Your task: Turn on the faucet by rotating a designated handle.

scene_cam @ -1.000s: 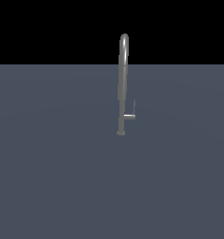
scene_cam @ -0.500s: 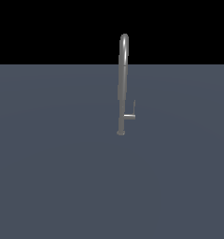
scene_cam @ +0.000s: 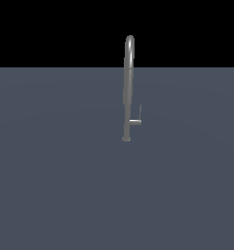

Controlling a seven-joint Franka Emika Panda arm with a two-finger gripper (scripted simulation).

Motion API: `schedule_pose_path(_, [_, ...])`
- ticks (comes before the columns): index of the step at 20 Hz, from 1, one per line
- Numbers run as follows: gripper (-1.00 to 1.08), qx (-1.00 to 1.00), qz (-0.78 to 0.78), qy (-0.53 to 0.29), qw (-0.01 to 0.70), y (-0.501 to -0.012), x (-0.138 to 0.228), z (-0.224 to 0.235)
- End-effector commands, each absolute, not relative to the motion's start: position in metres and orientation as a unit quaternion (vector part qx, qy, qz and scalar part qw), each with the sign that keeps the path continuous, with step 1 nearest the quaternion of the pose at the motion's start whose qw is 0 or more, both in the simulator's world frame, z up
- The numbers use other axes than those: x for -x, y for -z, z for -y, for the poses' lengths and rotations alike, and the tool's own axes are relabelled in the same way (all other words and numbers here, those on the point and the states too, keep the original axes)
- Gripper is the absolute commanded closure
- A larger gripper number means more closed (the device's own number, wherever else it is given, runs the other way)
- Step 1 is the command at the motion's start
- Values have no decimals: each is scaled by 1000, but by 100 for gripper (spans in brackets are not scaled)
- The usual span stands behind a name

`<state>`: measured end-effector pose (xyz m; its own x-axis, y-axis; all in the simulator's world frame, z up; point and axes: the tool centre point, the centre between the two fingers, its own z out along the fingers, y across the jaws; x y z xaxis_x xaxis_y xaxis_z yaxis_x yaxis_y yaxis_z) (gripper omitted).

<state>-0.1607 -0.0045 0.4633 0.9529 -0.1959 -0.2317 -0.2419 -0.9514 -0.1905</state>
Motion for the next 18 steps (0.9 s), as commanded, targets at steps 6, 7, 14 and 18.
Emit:
schedule_pose_path(6, [108, 960, -167, -155, 163, -448, 117, 13])
schedule_pose_path(7, [108, 956, -174, -161, 170, -445, 111, 14])
schedule_pose_path(14, [108, 926, -225, -207, 221, -424, 72, 25])
schedule_pose_path(18, [108, 904, -255, -234, 251, -410, 51, 32])
